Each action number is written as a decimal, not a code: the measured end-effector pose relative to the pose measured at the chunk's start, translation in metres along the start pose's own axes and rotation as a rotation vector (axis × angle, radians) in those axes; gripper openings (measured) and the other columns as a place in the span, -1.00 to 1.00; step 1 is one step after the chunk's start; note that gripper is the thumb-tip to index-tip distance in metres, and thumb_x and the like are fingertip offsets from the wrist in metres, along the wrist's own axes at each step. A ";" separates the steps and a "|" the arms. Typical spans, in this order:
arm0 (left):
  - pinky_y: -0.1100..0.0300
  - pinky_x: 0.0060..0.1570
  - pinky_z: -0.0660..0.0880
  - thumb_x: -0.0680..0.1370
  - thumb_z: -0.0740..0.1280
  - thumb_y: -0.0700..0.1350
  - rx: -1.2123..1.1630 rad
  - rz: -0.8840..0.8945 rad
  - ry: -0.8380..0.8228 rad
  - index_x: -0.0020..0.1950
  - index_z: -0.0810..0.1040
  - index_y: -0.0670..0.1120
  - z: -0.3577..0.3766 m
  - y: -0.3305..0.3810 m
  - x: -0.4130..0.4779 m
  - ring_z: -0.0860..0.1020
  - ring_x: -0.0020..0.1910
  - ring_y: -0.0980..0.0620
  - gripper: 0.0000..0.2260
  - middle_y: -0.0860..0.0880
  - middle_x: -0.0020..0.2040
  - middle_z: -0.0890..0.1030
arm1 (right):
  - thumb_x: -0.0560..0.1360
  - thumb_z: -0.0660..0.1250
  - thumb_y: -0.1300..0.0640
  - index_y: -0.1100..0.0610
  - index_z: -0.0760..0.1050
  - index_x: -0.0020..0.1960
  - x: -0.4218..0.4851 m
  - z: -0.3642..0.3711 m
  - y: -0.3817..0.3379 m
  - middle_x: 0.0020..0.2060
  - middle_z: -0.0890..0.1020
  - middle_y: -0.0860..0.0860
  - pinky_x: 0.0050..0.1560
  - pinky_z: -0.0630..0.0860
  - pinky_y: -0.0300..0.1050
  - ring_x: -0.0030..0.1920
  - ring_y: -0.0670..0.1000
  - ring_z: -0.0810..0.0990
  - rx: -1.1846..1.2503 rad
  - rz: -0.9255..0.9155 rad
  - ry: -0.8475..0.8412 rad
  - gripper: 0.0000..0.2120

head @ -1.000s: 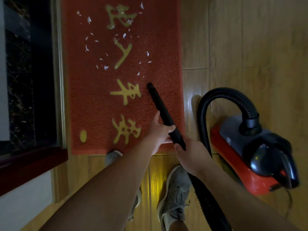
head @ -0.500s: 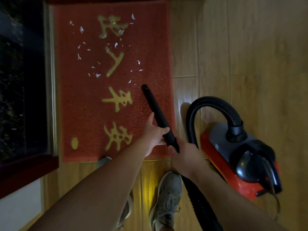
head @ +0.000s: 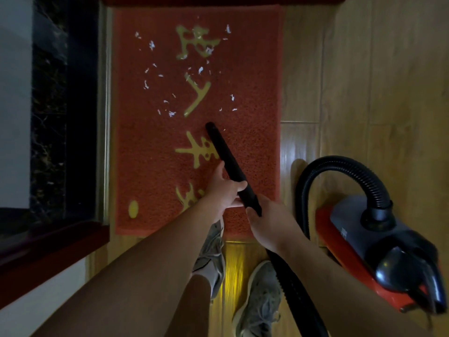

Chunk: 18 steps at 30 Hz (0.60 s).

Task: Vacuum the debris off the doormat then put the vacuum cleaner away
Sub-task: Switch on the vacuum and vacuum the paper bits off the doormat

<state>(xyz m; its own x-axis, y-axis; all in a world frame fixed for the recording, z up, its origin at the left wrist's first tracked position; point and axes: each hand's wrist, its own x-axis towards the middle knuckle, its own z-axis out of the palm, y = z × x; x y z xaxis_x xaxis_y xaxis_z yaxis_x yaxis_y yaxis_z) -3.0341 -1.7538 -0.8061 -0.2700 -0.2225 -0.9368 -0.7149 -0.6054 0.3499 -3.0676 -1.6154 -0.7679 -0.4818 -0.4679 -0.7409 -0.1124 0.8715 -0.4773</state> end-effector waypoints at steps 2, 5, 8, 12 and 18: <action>-0.05 -0.14 0.69 0.60 0.37 -0.33 0.005 -0.011 -0.001 0.65 0.08 0.18 -0.002 0.002 0.003 0.65 0.16 -0.20 -0.22 -0.13 0.42 0.51 | 0.62 0.17 -0.04 0.03 0.48 0.19 0.003 0.001 -0.002 -0.22 0.65 0.02 -0.34 0.44 -0.11 -0.26 0.05 0.63 0.003 0.008 -0.005 -0.77; -0.10 -0.08 0.69 0.59 0.38 -0.33 0.010 -0.019 -0.023 0.64 0.07 0.19 0.000 0.001 0.005 0.64 0.19 -0.22 -0.21 -0.13 0.43 0.50 | 0.62 0.17 -0.01 0.03 0.49 0.20 0.002 0.000 0.000 -0.24 0.64 0.03 -0.37 0.42 -0.12 -0.30 0.04 0.61 0.019 0.014 -0.007 -0.77; -0.07 -0.11 0.69 0.59 0.38 -0.32 0.019 -0.022 -0.047 0.64 0.07 0.20 0.007 -0.004 0.003 0.65 0.17 -0.20 -0.21 -0.12 0.42 0.51 | 0.63 0.18 0.00 0.03 0.49 0.16 -0.004 -0.005 0.004 -0.26 0.63 0.00 -0.40 0.39 -0.13 -0.33 0.01 0.60 0.010 0.045 -0.008 -0.81; 0.02 -0.22 0.68 0.59 0.40 -0.31 0.028 -0.027 -0.062 0.64 0.07 0.21 0.019 -0.008 -0.002 0.64 0.18 -0.19 -0.19 -0.10 0.43 0.49 | 0.63 0.20 0.03 0.05 0.49 0.17 -0.013 -0.011 0.011 -0.31 0.58 -0.04 -0.44 0.30 -0.18 -0.36 -0.03 0.56 0.011 0.064 0.000 -0.82; 0.01 -0.25 0.68 0.58 0.40 -0.33 0.024 -0.040 -0.077 0.63 0.08 0.22 0.034 -0.013 -0.009 0.63 0.18 -0.20 -0.19 -0.12 0.42 0.48 | 0.64 0.20 0.03 0.02 0.48 0.16 -0.024 -0.018 0.022 -0.31 0.56 -0.05 -0.44 0.28 -0.17 -0.34 -0.05 0.54 0.027 0.101 0.000 -0.85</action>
<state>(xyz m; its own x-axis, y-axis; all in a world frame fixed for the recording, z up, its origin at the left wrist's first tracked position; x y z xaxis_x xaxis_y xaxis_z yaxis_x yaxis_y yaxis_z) -3.0440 -1.7177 -0.8021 -0.2892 -0.1382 -0.9473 -0.7413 -0.5938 0.3129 -3.0744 -1.5825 -0.7517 -0.4894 -0.3776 -0.7861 -0.0399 0.9101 -0.4124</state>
